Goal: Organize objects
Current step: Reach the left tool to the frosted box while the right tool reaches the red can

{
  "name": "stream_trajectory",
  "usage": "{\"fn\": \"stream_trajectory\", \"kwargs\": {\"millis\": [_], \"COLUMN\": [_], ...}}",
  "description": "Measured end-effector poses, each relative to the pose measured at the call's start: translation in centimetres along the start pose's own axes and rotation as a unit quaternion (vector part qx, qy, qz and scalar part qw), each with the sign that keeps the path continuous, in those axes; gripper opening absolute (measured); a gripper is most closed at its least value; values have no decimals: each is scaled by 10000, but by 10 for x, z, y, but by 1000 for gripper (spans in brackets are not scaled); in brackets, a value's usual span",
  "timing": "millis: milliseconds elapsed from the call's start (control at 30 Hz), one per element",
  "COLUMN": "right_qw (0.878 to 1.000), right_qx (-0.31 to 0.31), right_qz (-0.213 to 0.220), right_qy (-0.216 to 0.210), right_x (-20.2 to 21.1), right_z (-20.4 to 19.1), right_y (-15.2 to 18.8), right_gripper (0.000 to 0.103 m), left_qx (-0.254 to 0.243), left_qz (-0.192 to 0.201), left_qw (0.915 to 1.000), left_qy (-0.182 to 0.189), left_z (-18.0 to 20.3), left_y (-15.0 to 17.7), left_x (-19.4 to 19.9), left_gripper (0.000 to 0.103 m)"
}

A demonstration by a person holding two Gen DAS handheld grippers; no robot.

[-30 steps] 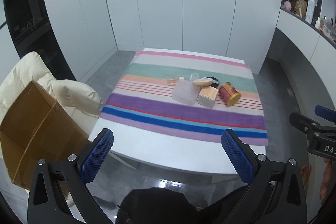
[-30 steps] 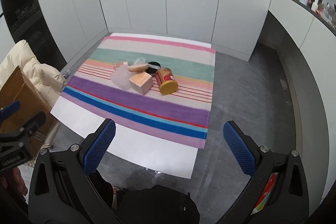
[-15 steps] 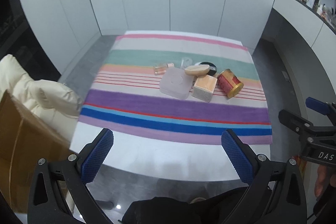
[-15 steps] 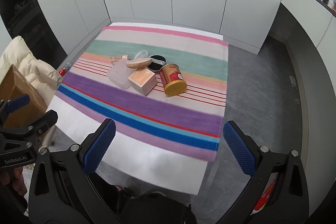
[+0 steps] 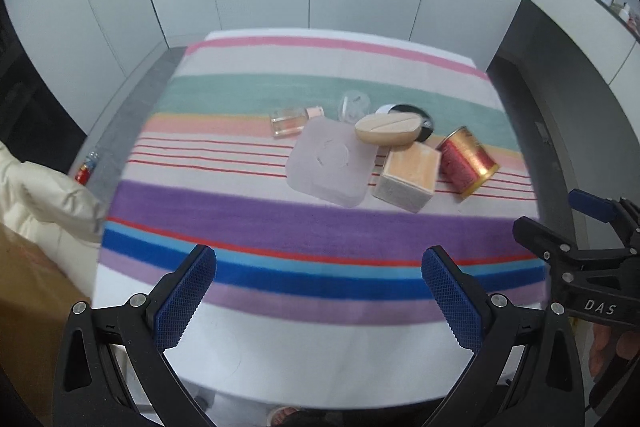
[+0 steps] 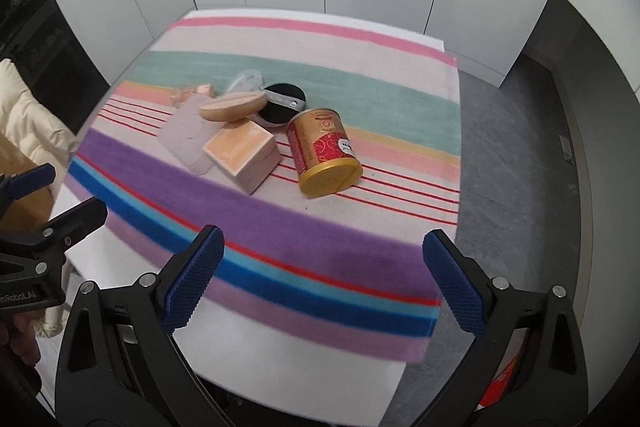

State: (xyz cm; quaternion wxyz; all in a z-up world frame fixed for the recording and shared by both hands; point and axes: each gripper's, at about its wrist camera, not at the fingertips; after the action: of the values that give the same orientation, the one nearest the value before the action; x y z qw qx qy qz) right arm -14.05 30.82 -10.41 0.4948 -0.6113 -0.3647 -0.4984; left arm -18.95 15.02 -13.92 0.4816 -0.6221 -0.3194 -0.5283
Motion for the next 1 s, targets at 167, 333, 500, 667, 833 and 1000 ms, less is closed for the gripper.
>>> {"fn": "stream_trajectory", "kwargs": {"millis": [167, 333, 500, 667, 833, 1000], "right_qw": [9999, 9997, 9996, 9993, 9993, 9990], "right_qx": [68, 120, 74, 108, 142, 146], "right_qz": [-146, -217, -272, -344, -339, -421], "right_qy": [-34, 39, 47, 36, 10, 15], "right_x": [-30, -52, -69, -88, -101, -111], "right_z": [-1, -5, -2, 1, 1, 2], "right_y": [-17, -30, -42, -55, -67, -78], "right_gripper": [98, 97, 97, 96, 95, 75], "left_qx": [-133, -198, -294, -359, -433, -514], "left_qz": [-99, -197, -382, -473, -491, -284], "left_qw": [9999, 9996, 9988, 9982, 9977, 9982], "left_qy": [-20, -8, -9, -86, 177, 72], "left_z": [-1, -1, -1, 3, 3, 7], "left_y": [-15, -31, -45, -57, -73, -84], "left_x": [-30, -56, -83, -104, -124, -129], "left_gripper": [103, 103, 103, 103, 103, 102]}}
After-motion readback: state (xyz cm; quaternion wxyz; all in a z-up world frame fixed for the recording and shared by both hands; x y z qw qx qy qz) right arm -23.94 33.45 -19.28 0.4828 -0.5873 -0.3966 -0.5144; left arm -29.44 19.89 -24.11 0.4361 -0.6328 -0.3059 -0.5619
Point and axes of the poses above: each gripper's, at about its wrist camera, not at the fingertips, and x roughly against the way its jaws point, z to its right, y to its underside, and after that the axes turned 12 degrees about -z, right-handed
